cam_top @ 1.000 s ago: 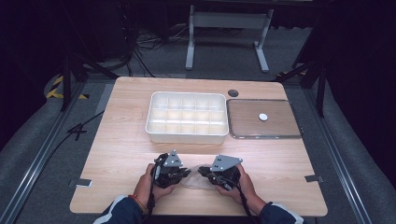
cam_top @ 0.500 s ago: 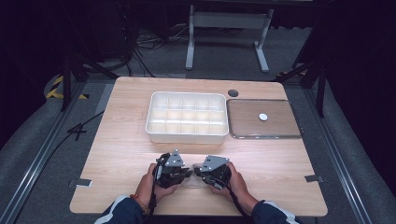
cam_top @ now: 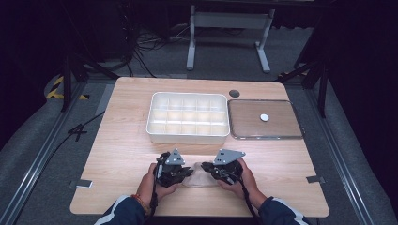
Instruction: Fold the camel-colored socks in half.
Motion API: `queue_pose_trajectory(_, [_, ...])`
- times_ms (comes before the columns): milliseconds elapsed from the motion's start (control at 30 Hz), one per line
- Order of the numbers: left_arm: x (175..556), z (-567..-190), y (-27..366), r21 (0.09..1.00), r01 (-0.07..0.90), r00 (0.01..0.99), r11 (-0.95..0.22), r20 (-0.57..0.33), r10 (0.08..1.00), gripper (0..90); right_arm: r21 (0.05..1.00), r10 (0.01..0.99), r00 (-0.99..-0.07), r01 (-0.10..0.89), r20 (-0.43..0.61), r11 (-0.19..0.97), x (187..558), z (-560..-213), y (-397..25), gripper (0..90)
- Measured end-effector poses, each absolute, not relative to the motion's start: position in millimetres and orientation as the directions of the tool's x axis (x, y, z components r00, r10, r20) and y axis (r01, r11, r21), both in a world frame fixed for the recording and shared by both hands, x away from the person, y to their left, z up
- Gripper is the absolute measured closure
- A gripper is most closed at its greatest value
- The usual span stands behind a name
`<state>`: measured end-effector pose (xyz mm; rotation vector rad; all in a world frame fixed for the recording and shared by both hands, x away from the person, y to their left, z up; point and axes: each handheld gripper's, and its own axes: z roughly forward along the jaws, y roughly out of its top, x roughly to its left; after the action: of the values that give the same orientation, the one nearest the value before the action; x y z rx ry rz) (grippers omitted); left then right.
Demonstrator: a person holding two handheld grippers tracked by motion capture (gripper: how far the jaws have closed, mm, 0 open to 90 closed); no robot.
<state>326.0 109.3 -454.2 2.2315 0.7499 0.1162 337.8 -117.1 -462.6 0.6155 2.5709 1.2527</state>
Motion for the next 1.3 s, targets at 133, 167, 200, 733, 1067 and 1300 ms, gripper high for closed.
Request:
queue_pose_trajectory(133, [325, -453, 106, 0.707, 0.472, 0.830, -0.526, -0.155, 0.536, 85.7, 0.738, 0.410, -0.911, 0.249, -0.041, 0.627, 333, -476, -103, 87.4])
queue_pose_trajectory(167, [326, -452, 105, 0.709, 0.471, 0.831, -0.524, -0.158, 0.533, 85.7, 0.745, 0.413, -0.910, 0.248, -0.040, 0.619, 333, -477, -100, 87.8])
queue_pose_trajectory(200, [326, -452, 105, 0.709, 0.471, 0.831, -0.524, -0.158, 0.533, 85.6, 0.745, 0.413, -0.910, 0.248, -0.040, 0.619, 333, -477, -100, 87.8])
queue_pose_trajectory(733, [329, -450, 100, 0.716, 0.478, 0.823, -0.509, -0.163, 0.543, 86.2, 0.780, 0.440, -0.898, 0.264, -0.016, 0.568, 338, -457, -127, 74.4])
queue_pose_trajectory(1067, [330, -450, 89, 0.712, 0.480, 0.818, -0.512, -0.153, 0.555, 85.4, 0.689, 0.406, -0.914, 0.287, -0.011, 0.665, 340, -469, -152, 80.2])
queue_pose_trajectory(1300, [332, -452, 70, 0.704, 0.464, 0.826, -0.538, -0.125, 0.549, 85.6, 0.707, 0.414, -0.910, 0.301, 0.012, 0.640, 341, -472, -151, 81.0])
